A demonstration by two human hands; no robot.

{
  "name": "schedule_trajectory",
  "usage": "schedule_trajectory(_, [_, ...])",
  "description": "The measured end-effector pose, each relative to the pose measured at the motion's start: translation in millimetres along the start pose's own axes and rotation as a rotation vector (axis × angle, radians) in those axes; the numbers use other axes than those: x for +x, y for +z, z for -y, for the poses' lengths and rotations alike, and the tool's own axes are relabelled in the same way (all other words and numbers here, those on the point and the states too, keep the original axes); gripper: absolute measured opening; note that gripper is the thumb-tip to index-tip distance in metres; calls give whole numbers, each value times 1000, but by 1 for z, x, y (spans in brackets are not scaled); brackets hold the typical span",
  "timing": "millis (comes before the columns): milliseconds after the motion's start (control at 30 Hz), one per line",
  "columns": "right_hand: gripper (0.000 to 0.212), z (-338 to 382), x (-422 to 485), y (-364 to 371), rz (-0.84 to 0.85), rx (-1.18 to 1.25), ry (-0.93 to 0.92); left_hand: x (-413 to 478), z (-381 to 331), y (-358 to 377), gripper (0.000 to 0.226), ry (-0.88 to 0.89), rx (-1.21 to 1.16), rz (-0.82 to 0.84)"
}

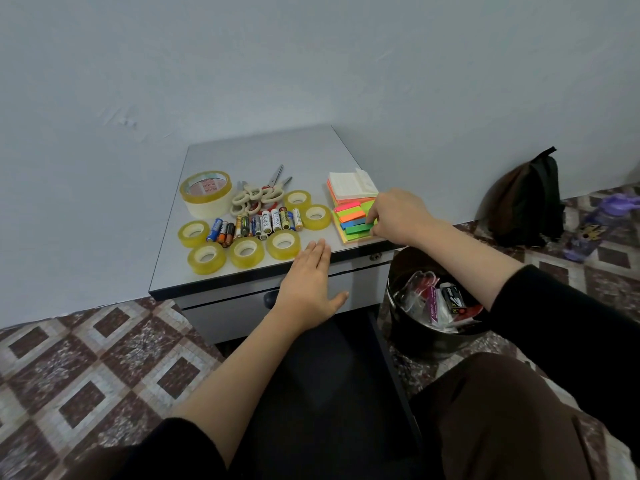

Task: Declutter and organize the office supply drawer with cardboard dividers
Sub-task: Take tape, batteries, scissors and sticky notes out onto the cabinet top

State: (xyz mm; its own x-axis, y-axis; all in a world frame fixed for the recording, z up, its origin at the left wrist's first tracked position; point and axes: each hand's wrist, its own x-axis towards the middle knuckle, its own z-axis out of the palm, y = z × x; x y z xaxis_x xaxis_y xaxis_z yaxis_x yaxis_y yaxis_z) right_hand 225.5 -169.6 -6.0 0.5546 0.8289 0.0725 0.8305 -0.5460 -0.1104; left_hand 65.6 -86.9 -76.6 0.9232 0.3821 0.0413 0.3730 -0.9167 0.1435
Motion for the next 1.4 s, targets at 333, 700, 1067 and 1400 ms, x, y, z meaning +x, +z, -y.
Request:
schedule_trajectory(333, [24, 2, 5, 2, -12, -16, 27, 0, -2, -1, 87, 1, 30, 9])
schedule_trajectory(700, [23, -1, 9, 3, -11, 66, 52, 0, -3, -1, 90, -16, 35, 16])
schedule_trajectory(1067, [15, -6, 12, 7, -10, 131, 91, 0, -3, 0, 91, -21, 46, 25])
schedule_trajectory(1400, [14, -7, -24, 12, -101, 237, 167, -5, -4, 1, 87, -14, 1, 19])
